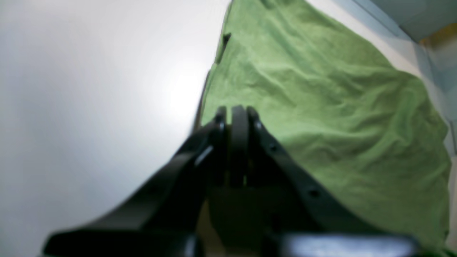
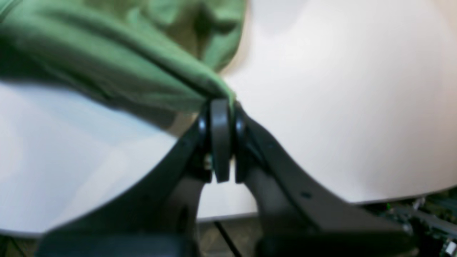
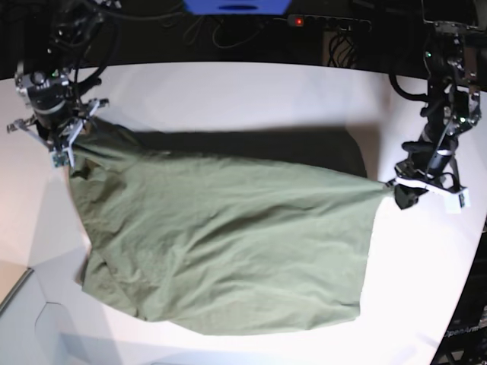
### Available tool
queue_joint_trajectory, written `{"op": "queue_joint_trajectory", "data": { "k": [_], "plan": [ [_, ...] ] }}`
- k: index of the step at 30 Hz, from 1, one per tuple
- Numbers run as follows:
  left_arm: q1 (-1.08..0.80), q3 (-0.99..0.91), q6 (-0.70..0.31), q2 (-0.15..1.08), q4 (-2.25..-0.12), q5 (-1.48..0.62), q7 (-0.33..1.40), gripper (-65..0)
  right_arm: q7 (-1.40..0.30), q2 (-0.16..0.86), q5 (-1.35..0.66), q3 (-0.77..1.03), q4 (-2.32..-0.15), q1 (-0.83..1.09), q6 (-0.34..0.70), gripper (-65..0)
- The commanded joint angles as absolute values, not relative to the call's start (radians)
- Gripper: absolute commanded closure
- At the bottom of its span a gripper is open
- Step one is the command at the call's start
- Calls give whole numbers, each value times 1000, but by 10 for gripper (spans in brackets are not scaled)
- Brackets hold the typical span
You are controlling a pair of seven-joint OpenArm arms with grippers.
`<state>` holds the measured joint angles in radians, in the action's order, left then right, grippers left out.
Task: Layout the t-shirt on the table in an organized manner, then fold the t-shirt properly
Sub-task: 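Lay the shirt down with both grippers, pulling it taut between them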
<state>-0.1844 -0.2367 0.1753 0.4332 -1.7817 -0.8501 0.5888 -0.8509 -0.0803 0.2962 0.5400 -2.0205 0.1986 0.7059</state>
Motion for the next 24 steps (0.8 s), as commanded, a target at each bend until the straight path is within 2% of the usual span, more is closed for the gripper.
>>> {"op": "queue_joint_trajectory", "data": {
  "k": [1,5,11,18,24],
  "plan": [
    [-176,-259,171,447,-1797,-854,596,-1,-835,-71,292,539,-2038,211,698,0],
    [-176,-289,171,444,-1799,-854,699,-1,-835,-68,292,539,-2040,289,698,0],
    [-177,-283,171,481,-1759,-837,731,-1,-835,-68,292,539,-2038,358,698,0],
    [-189,-285,171,490,-1759,-782,992,-1,-835,-51,295,547,-2038,389,698,0],
    [-329,-289,171,498,-1794,-720,987,-1,-835,-51,295,575,-2038,404,698,0]
  ]
}}
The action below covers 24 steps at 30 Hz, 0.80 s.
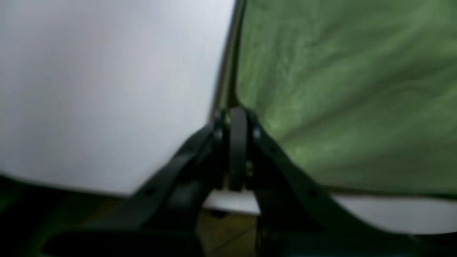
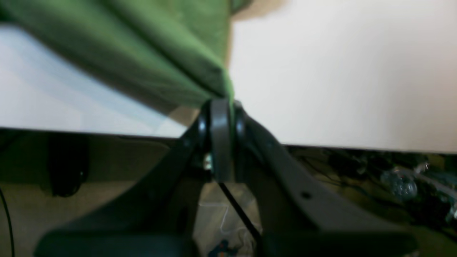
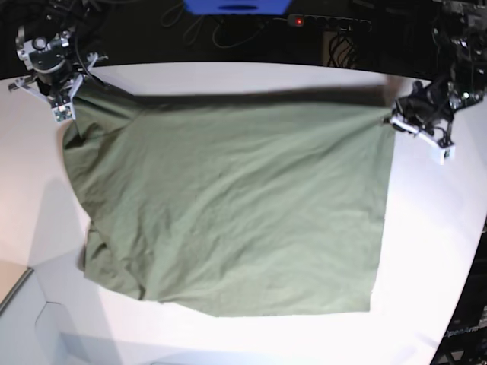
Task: Layout the t-shirt on the table in an organized manner, then fold the t-shirt properly
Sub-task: 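Lay the shirt down with both grippers, pulling it taut between them, then release the shirt with both grippers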
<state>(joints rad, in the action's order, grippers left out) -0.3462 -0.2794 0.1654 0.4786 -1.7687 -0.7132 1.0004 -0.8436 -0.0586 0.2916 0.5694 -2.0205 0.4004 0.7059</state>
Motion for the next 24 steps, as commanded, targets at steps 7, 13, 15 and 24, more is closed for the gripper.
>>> {"op": "queue_joint_trajectory", "data": {
  "k": [7,13,15,24],
  "plan": [
    [-412,-291,171,498,-1879,-634,990,-1,-825,-54,295,590,-2038,438,698,0],
    [-404,-291,171,498,-1870,-628,990,-1,-762,-56,295,590,-2038,475,698,-1],
    [-403,-291,171,498,-1870,-634,989,-1,-760,-56,295,590,-2038,478,698,-48],
    [-383,-291,171,498,-1868,-630,998,-127,-759,-54,294,624,-2038,475,698,-172]
  ]
}}
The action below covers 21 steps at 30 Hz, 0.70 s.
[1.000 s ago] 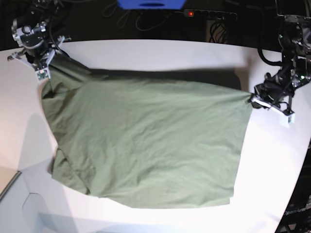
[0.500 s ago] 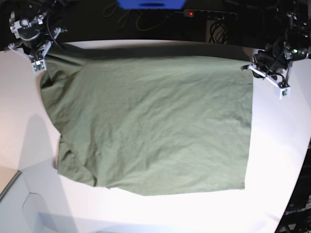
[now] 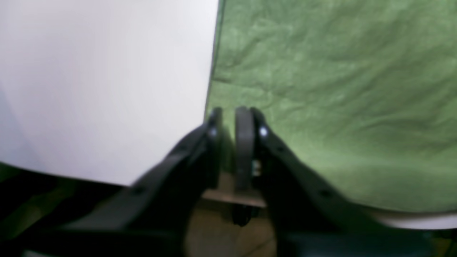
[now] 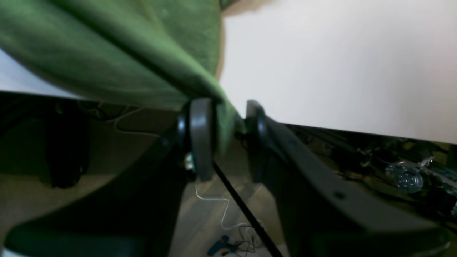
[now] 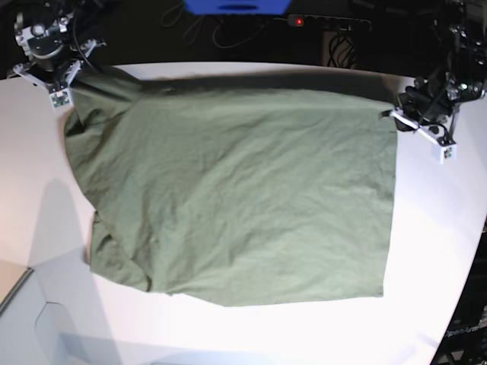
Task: Layout the t-shirt on the table in an organized manner, then fold the t-shirt properly
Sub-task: 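Release the shirt with both grippers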
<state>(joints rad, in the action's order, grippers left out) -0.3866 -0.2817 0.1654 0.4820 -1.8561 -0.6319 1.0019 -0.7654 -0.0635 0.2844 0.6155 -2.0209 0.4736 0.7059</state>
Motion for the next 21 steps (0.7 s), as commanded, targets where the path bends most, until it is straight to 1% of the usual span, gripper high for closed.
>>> {"op": "queue_joint_trajectory", "data": {
  "k": [1,2,4,8,10,16,18,21],
  "plan": [
    [-383,-291,173,498,-1868,-630,998,-168,-759,-54,294,634,-2038,472,698,-175],
    [-384,-291,173,498,-1868,-628,1001,-206,-759,-54,294,644,-2038,470,698,-179],
    [-384,-291,173,493,-1868,-628,1023,-260,-759,-51,294,661,-2038,458,698,-190],
    [-374,-292,173,495,-1870,-628,1072,-324,-759,-51,294,717,-2038,427,698,-230],
    [-374,-309,173,496,-1874,-630,1075,-331,-759,-51,294,742,-2038,418,698,-259],
    [-366,-481,173,473,-1879,-639,1070,-332,-759,-50,294,800,-2035,415,698,-343],
    [-328,-519,173,455,-1879,-639,1076,-332,-759,-50,294,814,-2035,409,698,-350],
    [-252,-538,173,423,-1874,-639,1076,-332,-760,-50,297,860,-2035,344,698,-353]
  ]
}}
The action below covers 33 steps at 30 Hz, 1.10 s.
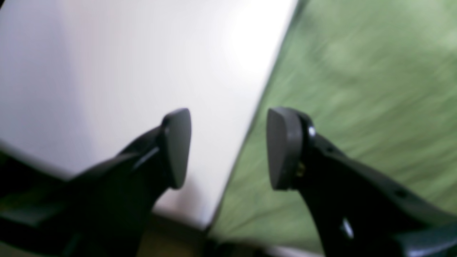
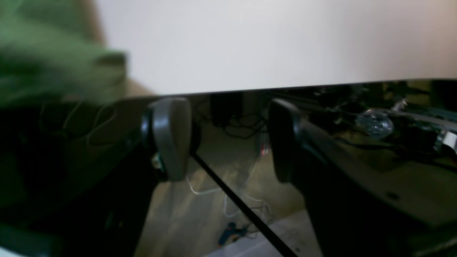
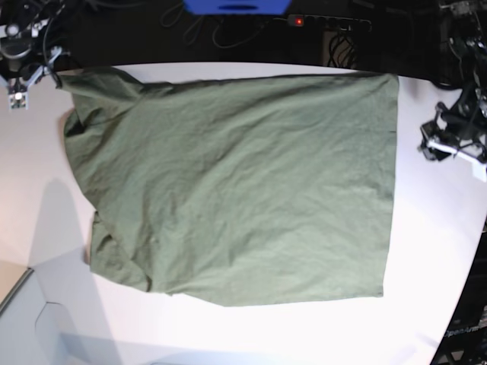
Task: Layout the t-shirt on the table in an organized manner, then fold the t-shirt properly
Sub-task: 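Release the shirt with both grippers, then move the right gripper to the shirt hem corner and grasp it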
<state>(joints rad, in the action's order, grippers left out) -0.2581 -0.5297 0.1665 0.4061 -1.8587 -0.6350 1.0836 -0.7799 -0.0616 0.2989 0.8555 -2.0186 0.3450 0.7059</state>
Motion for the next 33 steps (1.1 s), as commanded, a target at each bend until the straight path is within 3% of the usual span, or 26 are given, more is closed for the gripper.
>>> {"op": "queue_joint_trajectory", "data": {
  "k": [1,5,10,16,25,33],
  "plan": [
    [-226,-538,173,409,-1873,-639,1076,-332,-760,-50,297,886,-2035,321,698,-353],
    [-150,-527,173,323,-1870,-639,1076,-332,-763,-28,297,909,-2031,222,698,-354],
    [-120,-403,173,223,-1831,-628,1069,-329,-763,7,297,765,-2022,133,698,-354],
    [-107,-226,173,188,-1627,-628,1003,-329,-765,22,298,627,-1902,-5,698,-354],
    [-110,-166,174,306,-1423,-628,918,-329,-760,36,298,615,-1778,-58,698,-354],
    [-108,-170,174,453,-1431,-638,918,-329,-760,47,298,527,-1779,-54,698,-353]
  ]
}}
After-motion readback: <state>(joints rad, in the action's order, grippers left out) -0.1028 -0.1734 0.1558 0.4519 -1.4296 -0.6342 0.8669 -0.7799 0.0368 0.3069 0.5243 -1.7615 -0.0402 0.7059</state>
